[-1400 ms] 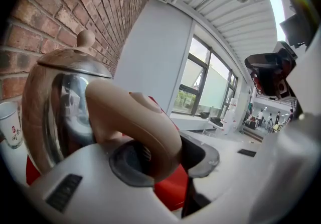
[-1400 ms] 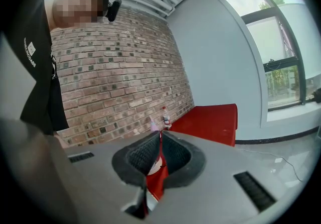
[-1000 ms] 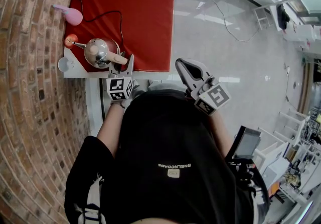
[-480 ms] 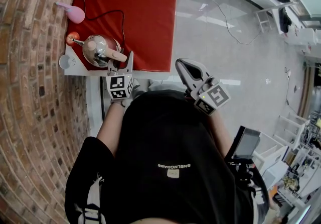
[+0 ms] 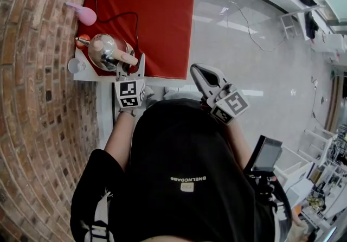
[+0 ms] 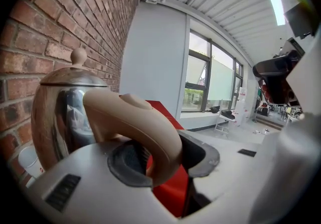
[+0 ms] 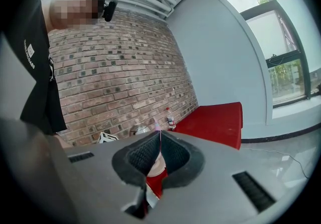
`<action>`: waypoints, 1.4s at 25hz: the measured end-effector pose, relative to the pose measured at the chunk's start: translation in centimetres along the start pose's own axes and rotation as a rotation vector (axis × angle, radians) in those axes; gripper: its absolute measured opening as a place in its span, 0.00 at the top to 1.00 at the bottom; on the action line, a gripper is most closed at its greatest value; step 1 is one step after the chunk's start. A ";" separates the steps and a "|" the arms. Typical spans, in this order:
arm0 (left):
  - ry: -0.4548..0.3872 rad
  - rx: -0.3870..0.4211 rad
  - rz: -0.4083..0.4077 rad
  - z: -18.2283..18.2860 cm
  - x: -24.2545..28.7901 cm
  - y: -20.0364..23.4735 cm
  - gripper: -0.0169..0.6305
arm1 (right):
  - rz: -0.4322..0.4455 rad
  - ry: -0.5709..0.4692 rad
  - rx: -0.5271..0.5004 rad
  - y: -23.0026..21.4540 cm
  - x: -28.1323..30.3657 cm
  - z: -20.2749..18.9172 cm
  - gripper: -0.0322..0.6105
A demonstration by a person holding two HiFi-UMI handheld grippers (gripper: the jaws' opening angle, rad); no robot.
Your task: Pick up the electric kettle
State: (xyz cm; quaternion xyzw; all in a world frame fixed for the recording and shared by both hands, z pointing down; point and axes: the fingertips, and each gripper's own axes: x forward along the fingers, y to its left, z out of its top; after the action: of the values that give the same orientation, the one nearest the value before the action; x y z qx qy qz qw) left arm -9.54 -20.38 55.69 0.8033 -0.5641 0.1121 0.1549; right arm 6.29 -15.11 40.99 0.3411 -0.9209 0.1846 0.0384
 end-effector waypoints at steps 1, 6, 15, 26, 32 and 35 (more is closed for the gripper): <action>-0.003 0.009 0.001 0.5 -0.1 0.0 0.76 | 0.000 0.006 -0.006 0.0 0.0 -0.1 0.94; 0.001 0.061 -0.020 3.3 -0.4 -0.4 0.76 | 0.007 -0.007 -0.013 0.1 0.1 0.1 0.94; -0.008 0.072 -0.077 8.3 -1.3 -1.8 0.75 | 0.015 -0.051 -0.012 -0.2 0.9 1.7 0.94; -0.047 0.135 -0.125 14.9 -2.7 -3.7 0.75 | 0.009 -0.080 -0.030 -2.0 1.5 3.5 0.94; -0.063 0.152 -0.151 17.7 -4.0 -4.7 0.75 | 0.025 -0.099 -0.033 -2.3 2.1 4.3 0.94; -0.064 0.164 -0.155 18.6 -4.6 -4.9 0.75 | 0.036 -0.105 -0.040 -2.3 2.7 4.8 0.94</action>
State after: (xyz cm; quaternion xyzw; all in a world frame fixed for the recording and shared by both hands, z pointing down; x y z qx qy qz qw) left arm -6.38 -21.85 36.23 0.8577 -0.4937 0.1197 0.0789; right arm 5.95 -20.09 37.79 0.3329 -0.9312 0.1486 -0.0062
